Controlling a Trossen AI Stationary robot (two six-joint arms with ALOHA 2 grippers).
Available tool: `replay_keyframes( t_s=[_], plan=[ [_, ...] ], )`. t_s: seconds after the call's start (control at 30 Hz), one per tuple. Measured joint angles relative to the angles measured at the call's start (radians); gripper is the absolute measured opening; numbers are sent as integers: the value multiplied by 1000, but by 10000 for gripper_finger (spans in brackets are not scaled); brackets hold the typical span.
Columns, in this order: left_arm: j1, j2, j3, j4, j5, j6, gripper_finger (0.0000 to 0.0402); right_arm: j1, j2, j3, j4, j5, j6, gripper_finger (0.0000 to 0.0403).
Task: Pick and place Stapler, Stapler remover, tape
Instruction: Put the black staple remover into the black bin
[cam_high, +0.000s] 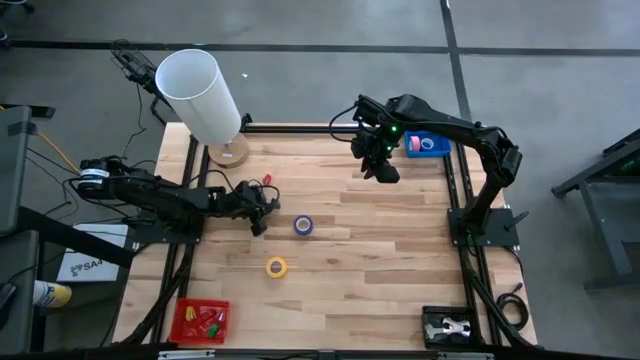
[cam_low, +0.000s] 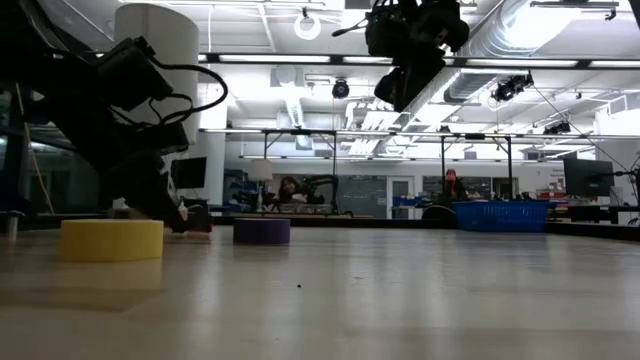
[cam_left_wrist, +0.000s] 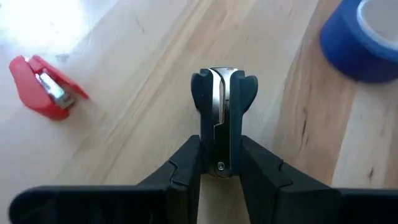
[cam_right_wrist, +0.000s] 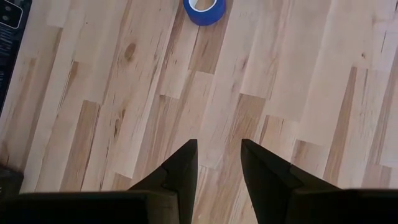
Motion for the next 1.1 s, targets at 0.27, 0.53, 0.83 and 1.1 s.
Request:
replay_keyframes(
  t_s=[0.27,0.53,0.83,1.1],
  plan=[
    [0,-1,85,37,1,-29,77,0,0,0,1,0,9,114],
    [0,-1,255,10,1,-10,77,0,0,0,51,-9,24,114],
    [0,-2,433,-104,-12,9,77,0,0,0,143,-11,55,114],
    [0,-3,444,-95,-12,23,77,0,0,0,227,-9,77,114]
  ],
)
